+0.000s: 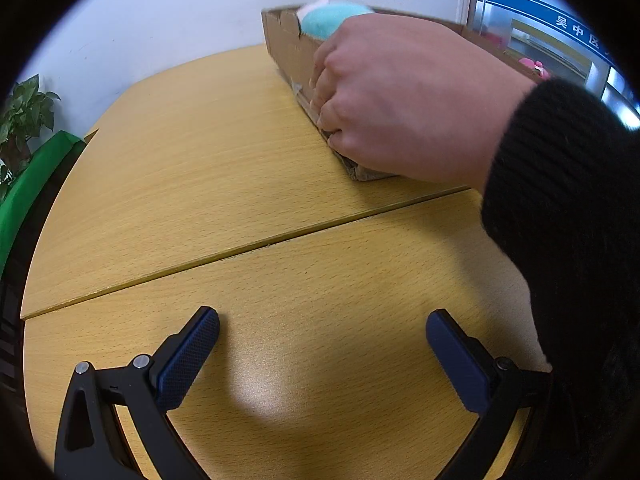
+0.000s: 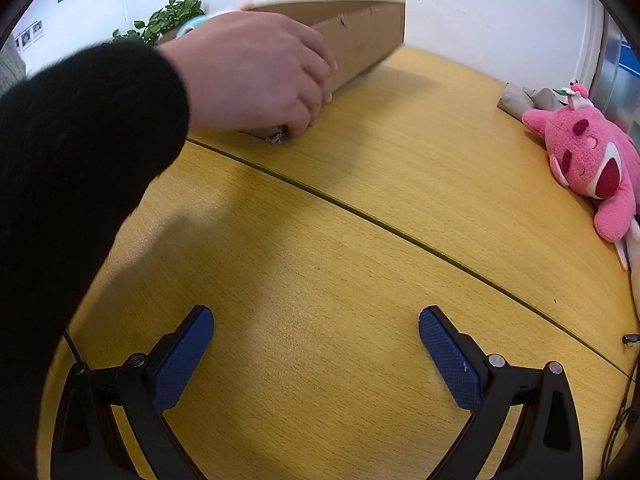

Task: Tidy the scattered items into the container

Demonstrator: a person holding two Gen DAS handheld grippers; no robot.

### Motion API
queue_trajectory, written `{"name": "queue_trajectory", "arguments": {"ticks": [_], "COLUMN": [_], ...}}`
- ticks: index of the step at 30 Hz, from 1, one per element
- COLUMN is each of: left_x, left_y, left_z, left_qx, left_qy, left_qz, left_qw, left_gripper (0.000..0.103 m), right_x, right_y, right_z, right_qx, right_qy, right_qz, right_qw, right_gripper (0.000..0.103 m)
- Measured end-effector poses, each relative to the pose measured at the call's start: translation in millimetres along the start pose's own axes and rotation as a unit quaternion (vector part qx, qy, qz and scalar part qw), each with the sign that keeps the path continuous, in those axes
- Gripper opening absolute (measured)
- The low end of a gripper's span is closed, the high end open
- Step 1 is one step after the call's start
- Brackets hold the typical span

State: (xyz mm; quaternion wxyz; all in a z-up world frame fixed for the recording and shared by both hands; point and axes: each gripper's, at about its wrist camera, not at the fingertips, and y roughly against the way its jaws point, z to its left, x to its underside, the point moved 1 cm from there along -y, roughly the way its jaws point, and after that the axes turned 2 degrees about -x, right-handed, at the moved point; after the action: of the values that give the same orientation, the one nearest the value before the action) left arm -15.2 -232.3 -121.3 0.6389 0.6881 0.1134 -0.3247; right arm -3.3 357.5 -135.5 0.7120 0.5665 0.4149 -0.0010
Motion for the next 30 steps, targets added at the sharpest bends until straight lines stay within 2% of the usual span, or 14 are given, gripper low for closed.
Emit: {"name": "queue_trajectory", "arguments": {"ticks": [30], "left_x": [1.6], "left_y": [-5.1], "left_z": [0.1], "left_qx": [0.0], "left_qy": [0.0], "left_qz": [0.0], "left_qw": [1.0], "left_gripper": [0.103], "right_x": [0.8], "right_y": [0.4], "right_z": [-0.9], "right_qx": [0.0], "right_qy": [0.001], "right_qz": [0.0], "right_qw": [1.0], "right_gripper": [0.103]}}
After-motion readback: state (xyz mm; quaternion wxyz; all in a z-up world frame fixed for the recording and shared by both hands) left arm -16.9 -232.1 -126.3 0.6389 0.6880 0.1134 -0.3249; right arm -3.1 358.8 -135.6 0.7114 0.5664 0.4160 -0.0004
